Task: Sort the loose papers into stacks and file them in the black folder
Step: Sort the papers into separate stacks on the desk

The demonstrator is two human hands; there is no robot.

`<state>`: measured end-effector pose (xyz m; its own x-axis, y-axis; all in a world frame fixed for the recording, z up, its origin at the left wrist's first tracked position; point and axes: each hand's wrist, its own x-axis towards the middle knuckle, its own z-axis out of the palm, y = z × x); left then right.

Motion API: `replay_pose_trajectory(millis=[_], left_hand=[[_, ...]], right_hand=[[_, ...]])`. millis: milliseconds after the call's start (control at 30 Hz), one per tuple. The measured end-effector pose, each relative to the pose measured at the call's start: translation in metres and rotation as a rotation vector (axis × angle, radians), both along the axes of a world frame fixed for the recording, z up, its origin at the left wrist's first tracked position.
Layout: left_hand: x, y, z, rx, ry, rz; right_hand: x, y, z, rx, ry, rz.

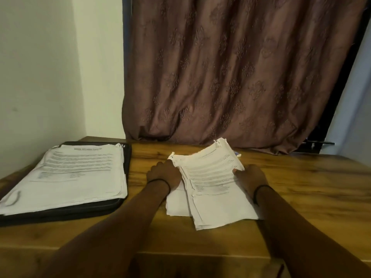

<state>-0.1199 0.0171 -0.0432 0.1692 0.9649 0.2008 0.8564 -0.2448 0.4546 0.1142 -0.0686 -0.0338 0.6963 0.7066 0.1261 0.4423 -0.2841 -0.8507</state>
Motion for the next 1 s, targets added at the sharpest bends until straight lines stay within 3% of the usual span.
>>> replay_pose_trajectory(millis=[67,167,300,367,433,500,633,700,767,833,1000], left_hand=[[-0.010,0.002,0.010,0.089,-0.147,-0.007],[-0.030,-0.002,0.040,0.124,-0.509,-0.037],[-0.069,-0.006,0.076,-0.257,-1.142,-0.149],[-0.088,-0.012,0.081,-0.368,-1.278,-0.206],[-0.103,-0.015,0.079,-0.372,-1.302,-0.219],[-0.118,-0.013,0.073,-0.251,-1.145,-0.087],[-0.170,-0.015,0.056,0.129,-0.128,0.370],[-0.205,-0.018,0.042,0.062,0.208,0.455],[-0.232,-0.019,0.026,-0.122,0.323,0.454],[-0.245,-0.015,0.015,-0.227,0.296,0.437],[-0.242,-0.010,0.015,-0.226,0.381,0.454]], right_hand=[[-0.008,0.009,0.009,0.104,0.002,0.027],[-0.028,0.019,0.038,0.194,-0.019,0.103],[-0.067,0.038,0.071,0.300,0.080,0.278],[-0.089,0.045,0.074,0.291,0.100,0.362],[-0.112,0.047,0.070,0.246,0.079,0.420],[-0.128,0.049,0.058,0.218,0.070,0.441],[-0.141,0.053,0.028,0.133,0.076,0.411],[-0.144,0.052,0.018,0.086,0.030,0.404],[-0.148,0.051,0.012,0.061,0.001,0.388],[-0.150,0.052,0.009,0.043,-0.011,0.384],[-0.151,0.050,0.011,0.038,-0.018,0.368]])
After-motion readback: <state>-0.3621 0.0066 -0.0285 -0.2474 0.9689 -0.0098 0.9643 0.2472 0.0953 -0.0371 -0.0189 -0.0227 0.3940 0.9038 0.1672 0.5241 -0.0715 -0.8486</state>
